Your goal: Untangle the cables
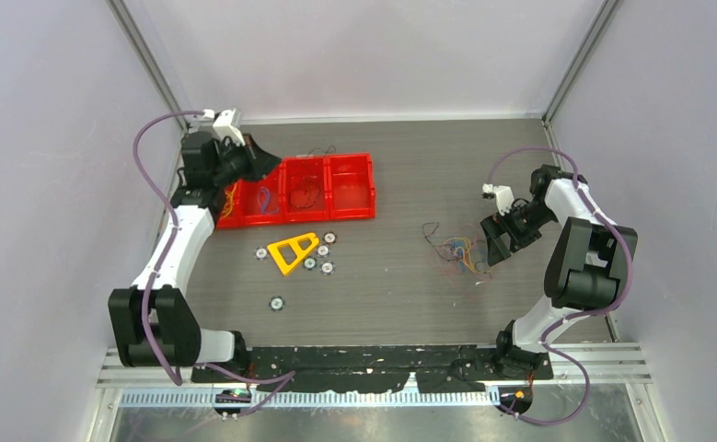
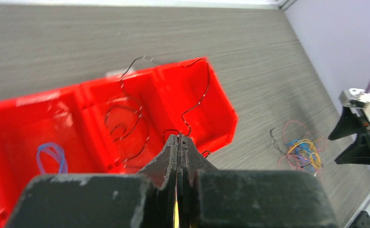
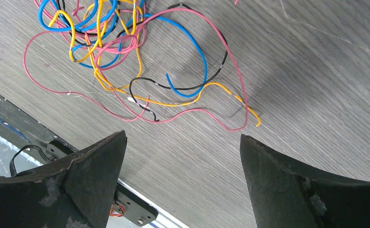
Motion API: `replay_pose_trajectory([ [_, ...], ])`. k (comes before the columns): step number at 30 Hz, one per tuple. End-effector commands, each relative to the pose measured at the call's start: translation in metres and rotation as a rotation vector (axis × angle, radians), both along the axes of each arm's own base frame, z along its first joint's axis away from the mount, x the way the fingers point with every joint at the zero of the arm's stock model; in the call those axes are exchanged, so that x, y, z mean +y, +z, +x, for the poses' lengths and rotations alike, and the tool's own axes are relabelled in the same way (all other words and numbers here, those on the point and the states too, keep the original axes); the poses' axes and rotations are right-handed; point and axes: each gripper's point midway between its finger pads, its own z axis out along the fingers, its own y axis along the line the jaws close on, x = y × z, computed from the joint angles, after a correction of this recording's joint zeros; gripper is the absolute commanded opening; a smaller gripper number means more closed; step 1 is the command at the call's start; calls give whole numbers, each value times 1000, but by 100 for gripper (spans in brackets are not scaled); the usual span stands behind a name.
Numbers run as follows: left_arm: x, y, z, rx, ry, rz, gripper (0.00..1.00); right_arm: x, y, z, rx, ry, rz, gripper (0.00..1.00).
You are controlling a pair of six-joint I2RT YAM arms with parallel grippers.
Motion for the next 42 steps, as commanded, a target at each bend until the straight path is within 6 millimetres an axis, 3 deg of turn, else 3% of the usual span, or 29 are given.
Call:
replay_pose_trajectory([
  [1, 21, 3, -18, -37, 17, 16, 0, -1, 3, -1, -21, 17, -13, 95],
  [7, 29, -7, -57, -12, 27, 32, 0, -1, 3, -1, -22, 14, -13, 95],
  [17, 34, -81, -110, 225, 7, 127, 0, -2, 6, -2, -32, 13, -23, 95],
  [21, 32, -99, -119, 286, -39, 150, 0, -1, 5, -2, -26, 12, -20, 95],
  [28, 35, -84, -91, 303, -9, 140, 0, 0, 2, -1, -13, 5, -11, 95],
  [33, 36, -68, -58, 300, 64, 208, 0, -1, 1, -1, -10, 3, -13, 95],
  [42, 22, -65, 3, 269, 213, 399, 0, 0, -3, 0, 5, -6, -6, 95],
])
